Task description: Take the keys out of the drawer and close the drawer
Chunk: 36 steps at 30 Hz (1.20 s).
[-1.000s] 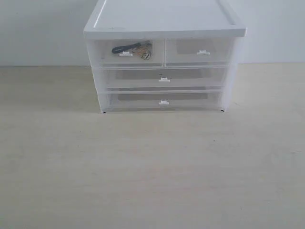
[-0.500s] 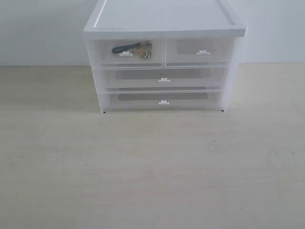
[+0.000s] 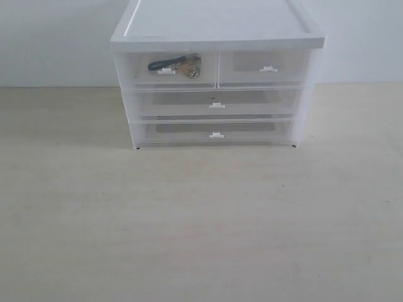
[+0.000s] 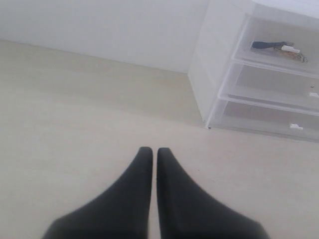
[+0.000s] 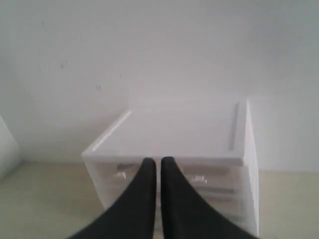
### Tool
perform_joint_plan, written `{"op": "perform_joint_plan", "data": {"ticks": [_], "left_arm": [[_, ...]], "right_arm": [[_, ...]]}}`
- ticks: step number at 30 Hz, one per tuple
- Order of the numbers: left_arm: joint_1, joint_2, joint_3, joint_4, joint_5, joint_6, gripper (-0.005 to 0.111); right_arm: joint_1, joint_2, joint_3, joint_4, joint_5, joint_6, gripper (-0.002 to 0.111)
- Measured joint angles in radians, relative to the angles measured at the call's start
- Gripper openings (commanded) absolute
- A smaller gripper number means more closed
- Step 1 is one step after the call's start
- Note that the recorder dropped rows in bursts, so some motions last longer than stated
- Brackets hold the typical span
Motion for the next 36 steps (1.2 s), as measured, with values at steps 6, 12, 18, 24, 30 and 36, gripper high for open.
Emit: {"op": "perform_joint_plan", "data": {"ticks": [6, 12, 18, 24, 30, 36], "left_arm": [[0.000, 0.000, 0.000, 0.000, 0.000, 0.000, 0.004], [0.000, 0.000, 0.000, 0.000, 0.000, 0.000, 0.004], [0.000, 0.000, 0.000, 0.000, 0.000, 0.000, 0.004], [0.000, 0.000, 0.000, 0.000, 0.000, 0.000, 0.004], [0.000, 0.000, 0.000, 0.000, 0.000, 0.000, 0.004], [0.000, 0.000, 0.000, 0.000, 0.000, 0.000, 0.004]], "right_arm": [[0.043, 0.469, -0.094, -0.039, -0.022, -0.027, 0.000], [0.030, 0.764, -0.094, -0.064, -0.243, -0.027, 0.000], [-0.036, 0.953, -0.094, -0.068, -0.420, -0.057, 0.000], [-0.040, 1.055, -0.133, -0.084, -0.478, -0.098, 0.000], [-0.042, 1.092, -0.159, -0.095, -0.494, -0.105, 0.000], [-0.042, 1.093, -0.161, -0.097, -0.570, -0.081, 0.000]]}}
